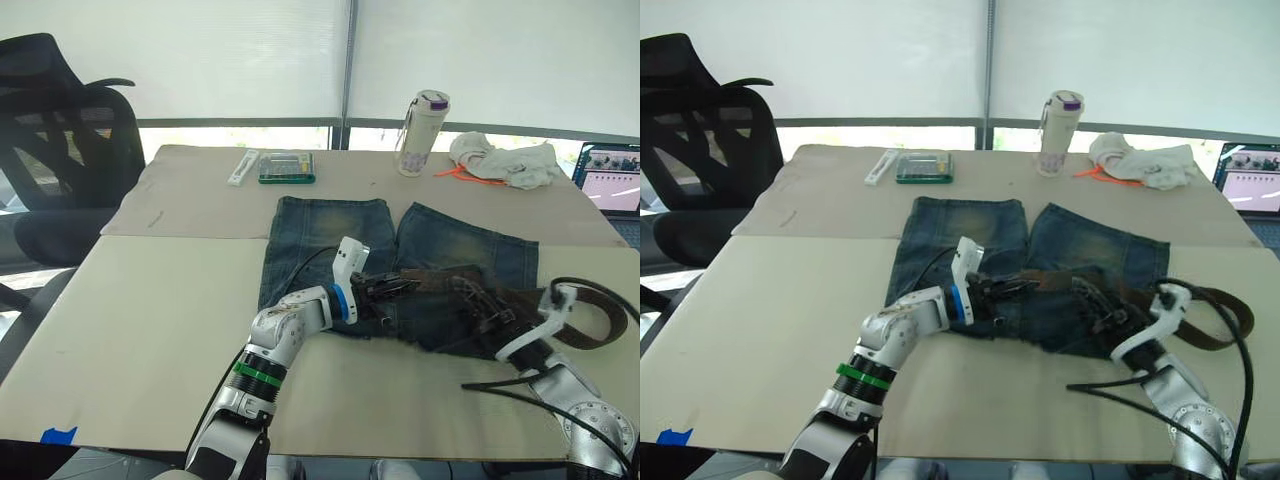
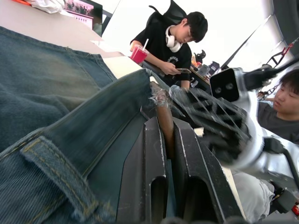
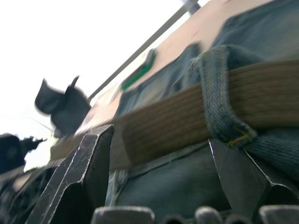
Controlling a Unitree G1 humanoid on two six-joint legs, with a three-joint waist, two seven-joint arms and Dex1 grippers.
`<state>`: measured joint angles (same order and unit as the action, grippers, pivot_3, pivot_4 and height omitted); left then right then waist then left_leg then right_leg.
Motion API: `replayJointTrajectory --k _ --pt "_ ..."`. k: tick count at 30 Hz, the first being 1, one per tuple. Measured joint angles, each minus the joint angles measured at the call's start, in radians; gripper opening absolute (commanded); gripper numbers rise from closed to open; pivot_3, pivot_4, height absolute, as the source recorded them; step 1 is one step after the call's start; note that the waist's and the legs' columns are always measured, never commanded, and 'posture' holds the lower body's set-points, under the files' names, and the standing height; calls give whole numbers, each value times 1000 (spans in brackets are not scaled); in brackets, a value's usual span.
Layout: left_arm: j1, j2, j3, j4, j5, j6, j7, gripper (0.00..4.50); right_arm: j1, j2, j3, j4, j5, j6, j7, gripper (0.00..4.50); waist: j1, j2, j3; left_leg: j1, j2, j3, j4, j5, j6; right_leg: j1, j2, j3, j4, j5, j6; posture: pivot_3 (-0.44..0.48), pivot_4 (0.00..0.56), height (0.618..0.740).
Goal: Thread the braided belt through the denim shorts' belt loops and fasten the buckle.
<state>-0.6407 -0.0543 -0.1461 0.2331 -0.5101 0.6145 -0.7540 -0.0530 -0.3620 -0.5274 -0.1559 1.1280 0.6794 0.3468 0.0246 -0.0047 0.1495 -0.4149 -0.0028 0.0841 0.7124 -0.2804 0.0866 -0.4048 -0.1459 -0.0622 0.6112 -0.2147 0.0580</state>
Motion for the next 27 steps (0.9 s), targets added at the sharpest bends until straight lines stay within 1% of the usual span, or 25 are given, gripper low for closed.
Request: replayJointTrajectory --k 5,9,11,12,15,20,22,24,27 --pt "16 1 3 -6 -1 1 9 0 11 8 -16 9 30 2 -20 3521 -2 0 0 0 0 0 0 0 0 0 0 0 0 0 0 0 150 737" --pt "22 1 21 -27 -7 8 27 0 48 21 -8 -26 94 31 -2 3521 -6 0 0 0 0 0 0 0 0 0 0 0 0 0 0 0 150 737" --pt "26 -3 42 -38 -28 32 39 0 58 29 19 -71 117 49 3 3521 -11 0 0 0 1 0 0 0 0 0 0 0 0 0 0 0 150 737" --pt "27 -6 55 -46 -44 46 46 0 58 50 52 -99 123 52 1 3521 -13 0 0 0 1 -1 0 0 0 0 0 0 0 0 0 0 150 737" --pt "27 -9 58 -60 -46 55 50 0 49 82 96 -110 126 52 -8 3521 -13 0 0 0 1 -1 -1 0 0 0 0 0 0 0 0 0 150 737" --pt "32 3 68 -75 -50 80 55 0 -9 113 122 -110 131 40 -22 3521 -11 0 0 0 0 -1 0 0 0 0 0 0 0 0 0 0 150 737" --pt "33 4 68 -80 -51 84 55 0 -22 123 126 -110 131 32 -23 3005 -11 0 0 0 0 -1 0 0 0 0 0 0 0 0 0 0 150 737" --pt "33 5 69 -86 -51 84 55 0 -27 126 126 -109 131 26 -24 2394 -12 0 0 0 0 0 0 0 0 0 0 0 0 0 0 0 150 737" --pt "33 5 70 -89 -51 84 55 0 -27 126 125 -107 131 25 -23 1322 -12 0 0 0 0 0 0 0 -1 0 0 0 0 0 0 0 150 737"
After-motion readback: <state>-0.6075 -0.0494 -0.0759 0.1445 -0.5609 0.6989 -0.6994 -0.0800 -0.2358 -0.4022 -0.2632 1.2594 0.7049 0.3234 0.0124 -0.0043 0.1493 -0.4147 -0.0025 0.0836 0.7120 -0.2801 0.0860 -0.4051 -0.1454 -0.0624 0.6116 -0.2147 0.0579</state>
